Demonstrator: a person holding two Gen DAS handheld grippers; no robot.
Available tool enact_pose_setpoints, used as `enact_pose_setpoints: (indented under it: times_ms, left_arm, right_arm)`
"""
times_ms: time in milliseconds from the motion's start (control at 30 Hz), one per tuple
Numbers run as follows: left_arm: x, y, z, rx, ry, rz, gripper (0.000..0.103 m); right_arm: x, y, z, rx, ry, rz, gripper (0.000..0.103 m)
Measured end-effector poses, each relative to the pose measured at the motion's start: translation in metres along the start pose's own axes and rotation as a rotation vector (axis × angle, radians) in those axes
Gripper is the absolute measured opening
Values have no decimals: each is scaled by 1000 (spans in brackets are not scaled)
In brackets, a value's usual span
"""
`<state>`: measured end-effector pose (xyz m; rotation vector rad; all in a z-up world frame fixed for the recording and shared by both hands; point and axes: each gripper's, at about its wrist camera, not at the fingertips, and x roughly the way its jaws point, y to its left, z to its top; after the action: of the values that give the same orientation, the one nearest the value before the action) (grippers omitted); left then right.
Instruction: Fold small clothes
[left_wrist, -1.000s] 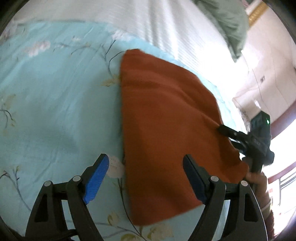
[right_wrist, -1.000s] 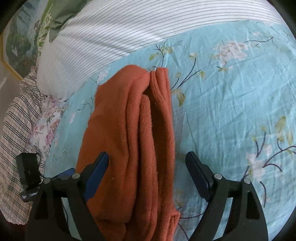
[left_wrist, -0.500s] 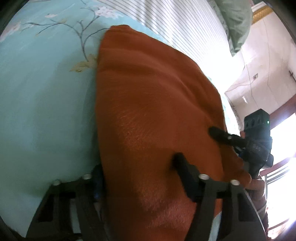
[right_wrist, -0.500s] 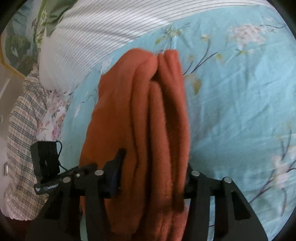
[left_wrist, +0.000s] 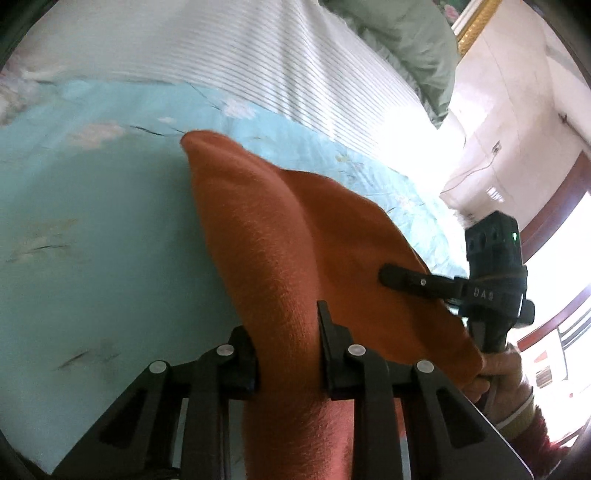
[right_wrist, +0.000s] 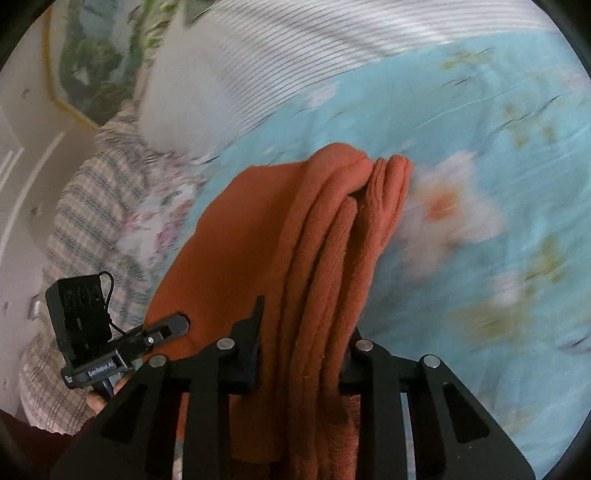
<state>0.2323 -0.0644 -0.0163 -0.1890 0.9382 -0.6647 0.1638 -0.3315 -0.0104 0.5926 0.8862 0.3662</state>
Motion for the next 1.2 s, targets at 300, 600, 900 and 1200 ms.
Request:
enact_pose_setpoints:
  times_ms: [300,600,900,1200]
  left_arm:
    - [-87,48,-60,-26,-34,123,24]
    - [-71,75,-85,-100,24,182,38]
    - [-111,79,-85,-119,-80,240,47]
    - [-106,48,-88,-4,-70,110,47]
  right_arm:
    - [64,49,-50,-21,110,79,29]
    - [52,41,-56,7,99,-53,50]
    - [15,70,-33,-103,-20,-86,49]
    - [71,63,-21,-69,76,-89,27]
